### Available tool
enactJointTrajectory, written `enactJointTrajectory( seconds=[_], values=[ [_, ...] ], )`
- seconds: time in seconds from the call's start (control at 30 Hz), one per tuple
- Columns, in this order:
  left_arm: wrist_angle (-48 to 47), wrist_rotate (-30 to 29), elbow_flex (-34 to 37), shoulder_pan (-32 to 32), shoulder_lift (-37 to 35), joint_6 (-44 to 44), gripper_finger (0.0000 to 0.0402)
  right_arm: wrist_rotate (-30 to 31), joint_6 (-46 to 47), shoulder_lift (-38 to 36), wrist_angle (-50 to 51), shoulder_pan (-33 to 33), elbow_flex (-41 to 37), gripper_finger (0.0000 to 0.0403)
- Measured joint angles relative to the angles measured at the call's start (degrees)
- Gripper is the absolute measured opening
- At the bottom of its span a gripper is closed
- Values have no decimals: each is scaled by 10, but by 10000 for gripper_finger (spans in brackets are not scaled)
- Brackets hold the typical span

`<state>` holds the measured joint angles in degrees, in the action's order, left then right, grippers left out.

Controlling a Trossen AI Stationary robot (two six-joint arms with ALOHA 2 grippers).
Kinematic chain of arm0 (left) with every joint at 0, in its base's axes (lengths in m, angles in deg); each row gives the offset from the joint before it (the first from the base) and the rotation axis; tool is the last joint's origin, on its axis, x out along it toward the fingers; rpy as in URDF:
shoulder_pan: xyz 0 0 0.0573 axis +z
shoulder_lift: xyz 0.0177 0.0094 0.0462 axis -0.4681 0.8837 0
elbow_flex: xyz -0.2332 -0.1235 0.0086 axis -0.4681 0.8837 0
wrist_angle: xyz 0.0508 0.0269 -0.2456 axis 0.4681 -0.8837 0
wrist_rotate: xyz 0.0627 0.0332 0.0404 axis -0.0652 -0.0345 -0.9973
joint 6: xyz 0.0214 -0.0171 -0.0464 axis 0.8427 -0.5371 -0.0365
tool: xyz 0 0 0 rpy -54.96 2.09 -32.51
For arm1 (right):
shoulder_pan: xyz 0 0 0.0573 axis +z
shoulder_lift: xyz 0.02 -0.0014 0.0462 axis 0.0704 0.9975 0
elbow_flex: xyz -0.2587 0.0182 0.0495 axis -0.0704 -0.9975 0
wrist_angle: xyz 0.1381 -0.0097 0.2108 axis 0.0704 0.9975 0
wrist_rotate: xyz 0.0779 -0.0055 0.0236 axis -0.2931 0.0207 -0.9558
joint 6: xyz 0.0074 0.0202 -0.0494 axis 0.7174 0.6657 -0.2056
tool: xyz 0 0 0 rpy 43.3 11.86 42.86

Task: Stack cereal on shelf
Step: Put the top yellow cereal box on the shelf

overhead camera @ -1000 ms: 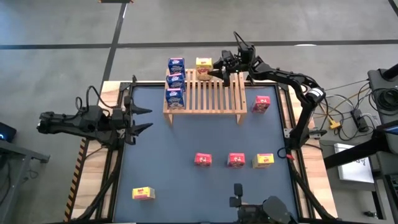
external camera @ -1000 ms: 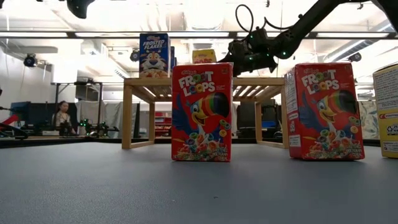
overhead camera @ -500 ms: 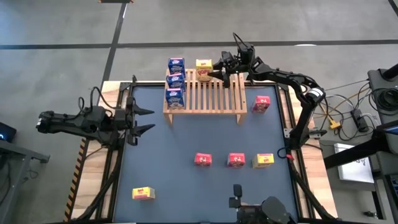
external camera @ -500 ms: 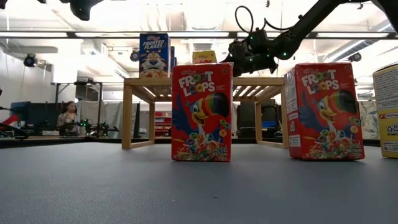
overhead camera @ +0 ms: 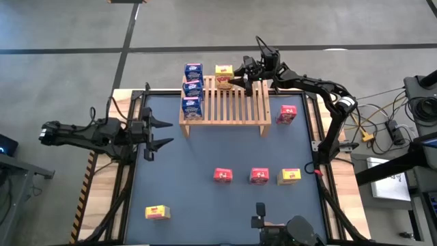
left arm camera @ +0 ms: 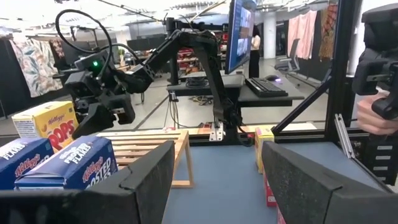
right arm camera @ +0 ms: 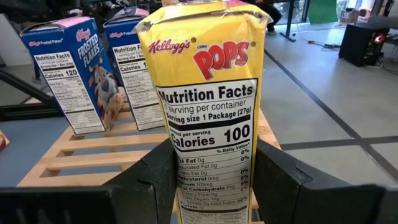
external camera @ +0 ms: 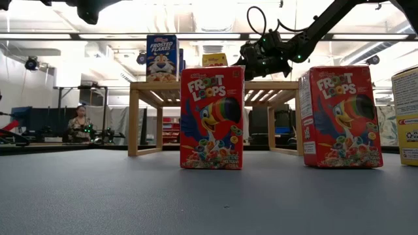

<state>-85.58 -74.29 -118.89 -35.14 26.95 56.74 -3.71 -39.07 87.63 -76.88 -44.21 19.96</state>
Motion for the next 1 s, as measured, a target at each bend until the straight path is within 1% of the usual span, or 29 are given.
enactJointTrajectory(
  seconds=[0.27, 0.47, 0.6, 0.73, 0.83, 1.0],
  values=[
    [1, 0, 0, 0, 1, 0, 226, 18, 7, 0, 3, 2, 0, 162],
    [1, 0, 0, 0, 4, -2, 226, 19, 6, 2, -2, 5, 0, 162],
    [1, 0, 0, 0, 5, -5, 226, 21, 6, 13, -15, 6, 0, 162],
    [6, 0, 0, 0, 5, -5, 226, 40, 10, 30, -27, 9, 0, 162],
    [9, 0, 0, 0, 5, -5, 226, 39, 25, 43, -46, 9, 1, 162],
    [9, 0, 0, 0, 5, -5, 226, 39, 32, 43, -52, 9, 1, 162]
  ],
)
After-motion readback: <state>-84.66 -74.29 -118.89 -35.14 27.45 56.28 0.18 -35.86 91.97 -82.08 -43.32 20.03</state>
